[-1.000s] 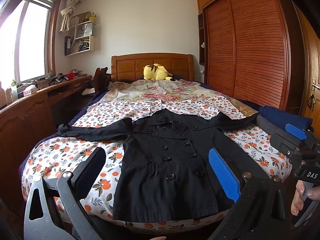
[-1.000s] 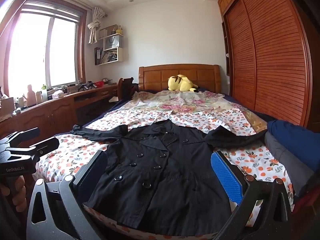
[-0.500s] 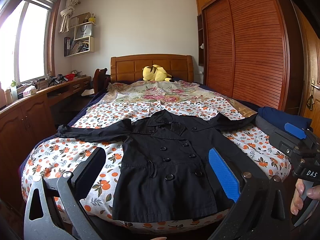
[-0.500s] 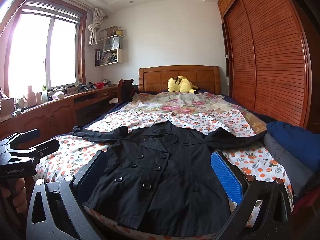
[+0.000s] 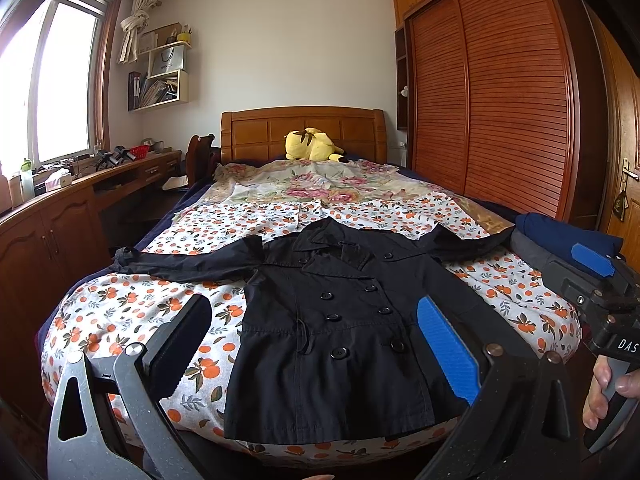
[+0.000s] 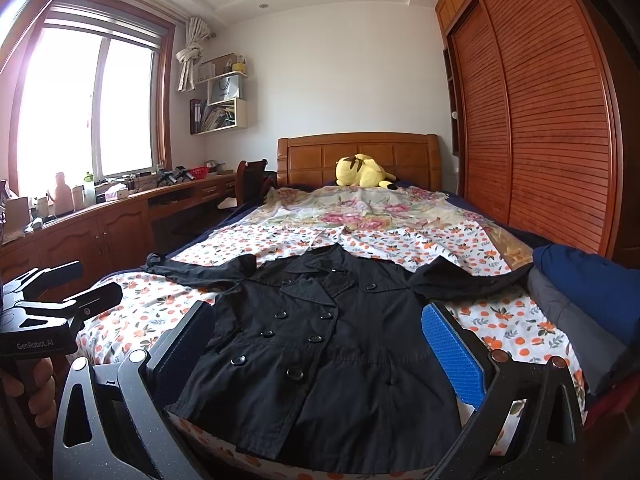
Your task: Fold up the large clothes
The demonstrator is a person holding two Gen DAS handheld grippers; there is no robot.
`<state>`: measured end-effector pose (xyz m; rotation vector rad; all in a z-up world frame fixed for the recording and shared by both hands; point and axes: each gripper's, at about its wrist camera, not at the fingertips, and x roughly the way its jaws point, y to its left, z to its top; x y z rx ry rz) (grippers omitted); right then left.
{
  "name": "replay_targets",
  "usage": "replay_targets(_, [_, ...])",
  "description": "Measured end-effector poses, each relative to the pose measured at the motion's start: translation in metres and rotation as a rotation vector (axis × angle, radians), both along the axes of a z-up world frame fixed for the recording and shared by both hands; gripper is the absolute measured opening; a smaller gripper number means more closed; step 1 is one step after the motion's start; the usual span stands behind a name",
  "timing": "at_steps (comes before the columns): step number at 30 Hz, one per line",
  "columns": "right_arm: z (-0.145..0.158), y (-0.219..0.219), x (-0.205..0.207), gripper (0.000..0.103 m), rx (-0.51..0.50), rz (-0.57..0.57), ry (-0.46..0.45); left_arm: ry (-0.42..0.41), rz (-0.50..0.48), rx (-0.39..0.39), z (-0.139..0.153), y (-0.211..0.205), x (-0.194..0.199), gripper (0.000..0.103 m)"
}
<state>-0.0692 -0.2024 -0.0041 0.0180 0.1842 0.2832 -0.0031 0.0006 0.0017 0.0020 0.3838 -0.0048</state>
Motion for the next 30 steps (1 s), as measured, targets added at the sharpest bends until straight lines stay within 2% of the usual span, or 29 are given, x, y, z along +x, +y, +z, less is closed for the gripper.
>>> replay_targets(30, [0.0014,0.0003,-0.0047,0.103,0.002,0.003,-0.009,-0.006,-0.018,0.008,0.0031,-0.0027,-0.0024,0.103])
